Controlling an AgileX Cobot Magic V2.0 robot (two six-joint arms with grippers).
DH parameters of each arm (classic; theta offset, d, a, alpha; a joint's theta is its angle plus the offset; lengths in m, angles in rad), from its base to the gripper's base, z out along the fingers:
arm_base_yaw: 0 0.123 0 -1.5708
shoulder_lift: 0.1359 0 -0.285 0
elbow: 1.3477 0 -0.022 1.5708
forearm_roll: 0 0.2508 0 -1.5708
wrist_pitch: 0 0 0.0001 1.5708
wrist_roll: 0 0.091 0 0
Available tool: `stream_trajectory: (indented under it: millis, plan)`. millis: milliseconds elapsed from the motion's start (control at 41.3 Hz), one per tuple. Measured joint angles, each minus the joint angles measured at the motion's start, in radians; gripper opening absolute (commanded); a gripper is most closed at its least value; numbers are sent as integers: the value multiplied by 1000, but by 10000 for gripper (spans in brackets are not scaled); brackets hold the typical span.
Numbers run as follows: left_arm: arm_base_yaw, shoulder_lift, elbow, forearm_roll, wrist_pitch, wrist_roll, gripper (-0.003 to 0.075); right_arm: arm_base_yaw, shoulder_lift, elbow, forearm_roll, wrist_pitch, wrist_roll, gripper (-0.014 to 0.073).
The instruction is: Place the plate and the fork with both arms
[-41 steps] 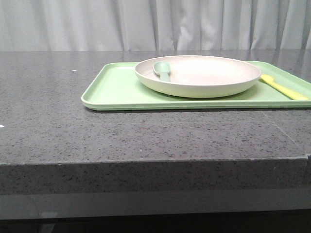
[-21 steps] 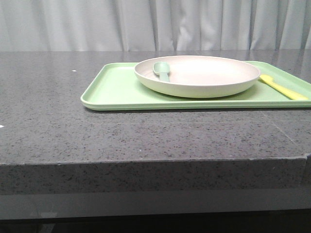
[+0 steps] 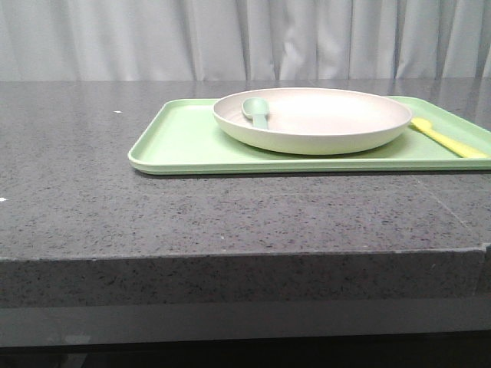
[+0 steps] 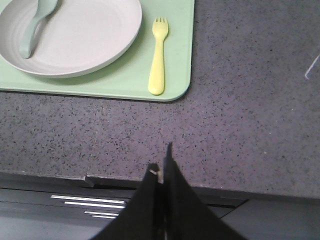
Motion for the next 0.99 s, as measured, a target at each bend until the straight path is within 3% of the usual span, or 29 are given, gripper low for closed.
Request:
stream_trajectory:
  millis: [387, 533, 823, 993]
  plan:
    - [18, -30, 44, -9, -45, 0, -18, 0, 0, 0, 0, 5, 0, -68]
    - [128, -120, 177, -15, -154, 0, -18, 0, 0, 0, 0, 5, 0, -68]
    - [446, -453, 606, -23, -440, 0, -18, 0, 0, 0, 0, 5, 0, -68]
    - [510, -568, 786, -59, -539, 0, -18, 0, 0, 0, 0, 5, 0, -68]
